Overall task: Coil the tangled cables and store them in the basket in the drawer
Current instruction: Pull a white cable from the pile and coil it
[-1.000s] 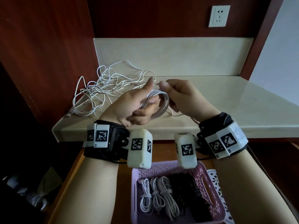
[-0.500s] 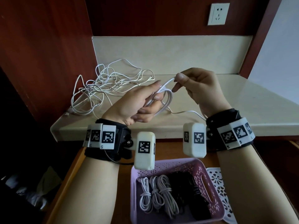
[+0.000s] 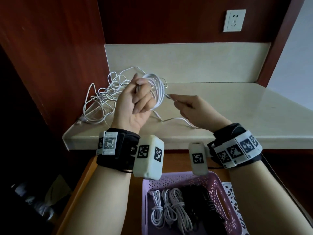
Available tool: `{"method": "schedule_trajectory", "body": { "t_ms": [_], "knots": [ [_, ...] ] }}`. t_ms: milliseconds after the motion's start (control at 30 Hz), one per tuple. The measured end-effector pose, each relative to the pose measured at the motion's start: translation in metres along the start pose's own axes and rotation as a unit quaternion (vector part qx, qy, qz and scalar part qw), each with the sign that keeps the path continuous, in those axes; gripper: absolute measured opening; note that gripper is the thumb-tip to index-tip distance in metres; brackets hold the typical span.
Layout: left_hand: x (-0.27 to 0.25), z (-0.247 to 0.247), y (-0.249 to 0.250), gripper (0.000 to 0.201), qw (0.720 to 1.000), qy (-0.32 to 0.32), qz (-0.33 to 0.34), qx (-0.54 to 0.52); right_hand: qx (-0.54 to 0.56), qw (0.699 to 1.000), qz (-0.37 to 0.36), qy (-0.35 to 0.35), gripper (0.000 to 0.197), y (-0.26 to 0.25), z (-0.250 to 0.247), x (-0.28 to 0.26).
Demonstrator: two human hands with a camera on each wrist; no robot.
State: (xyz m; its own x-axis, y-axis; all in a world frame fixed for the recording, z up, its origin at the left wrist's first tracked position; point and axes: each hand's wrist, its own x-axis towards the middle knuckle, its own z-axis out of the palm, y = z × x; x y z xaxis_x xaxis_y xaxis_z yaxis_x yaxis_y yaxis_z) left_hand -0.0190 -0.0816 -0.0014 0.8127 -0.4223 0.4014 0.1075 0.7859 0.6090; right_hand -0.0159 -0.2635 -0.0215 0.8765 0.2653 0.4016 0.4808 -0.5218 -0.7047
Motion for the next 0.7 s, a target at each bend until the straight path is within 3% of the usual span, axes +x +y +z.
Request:
{"method": "schedule_trajectory", "body": {
  "t_ms": [133,300,433,500,567,700],
  "knots": [
    [0.003,-0.006,0.002,0.043,0.984,0.113,0.135,-0.002,-0.064,0.995,0.026,-0.069,0.030,-0.005,-0.002,-0.005],
    [0.005,-0.011,0.006,0.033,0.950,0.204,0.233,0.027,-0.018,0.987,0.069,-0.143,0.026,-0.009,-0.012,-0.012],
    [0.006,-0.015,0.005,0.033,0.896,0.288,0.290,0.171,-0.059,0.977,0.071,-0.193,0.019,-0.019,-0.026,-0.019],
    [0.005,-0.016,0.006,0.039,0.878,0.309,0.282,0.233,-0.091,0.976,0.057,-0.187,0.019,-0.021,-0.035,-0.021],
    [0.005,-0.014,0.006,0.042,0.878,0.309,0.256,0.261,-0.117,0.982,0.027,-0.147,0.022,-0.021,-0.039,-0.021],
    [0.008,-0.003,-0.005,0.022,0.883,0.272,0.209,0.321,-0.137,0.988,-0.059,-0.030,0.024,-0.023,-0.039,-0.017]
  ]
}}
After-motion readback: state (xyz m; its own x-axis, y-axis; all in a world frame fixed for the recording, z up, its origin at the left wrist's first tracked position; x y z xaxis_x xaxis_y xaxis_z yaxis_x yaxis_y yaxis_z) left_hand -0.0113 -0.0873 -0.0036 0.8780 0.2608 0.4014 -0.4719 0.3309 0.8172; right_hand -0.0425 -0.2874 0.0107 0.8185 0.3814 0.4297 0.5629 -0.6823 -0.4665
